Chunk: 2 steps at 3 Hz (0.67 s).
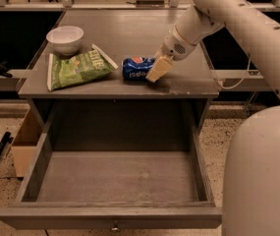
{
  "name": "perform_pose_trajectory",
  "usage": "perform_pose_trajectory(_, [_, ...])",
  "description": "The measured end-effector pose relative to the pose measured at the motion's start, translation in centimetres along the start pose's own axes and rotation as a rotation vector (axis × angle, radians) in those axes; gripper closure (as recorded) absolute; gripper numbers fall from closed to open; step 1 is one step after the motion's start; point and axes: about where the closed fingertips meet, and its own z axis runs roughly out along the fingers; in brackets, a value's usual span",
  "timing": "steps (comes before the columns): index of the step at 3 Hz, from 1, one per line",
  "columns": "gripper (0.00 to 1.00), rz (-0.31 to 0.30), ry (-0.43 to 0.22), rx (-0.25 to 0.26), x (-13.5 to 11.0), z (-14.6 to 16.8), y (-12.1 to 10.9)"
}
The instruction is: Pick pepsi can from top drawer and place on counter
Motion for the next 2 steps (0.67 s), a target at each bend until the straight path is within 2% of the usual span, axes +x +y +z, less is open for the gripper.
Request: perform_pose_trajectory(2, [0.38,0.000,0.000,0.000,0.00,0.01,0.00])
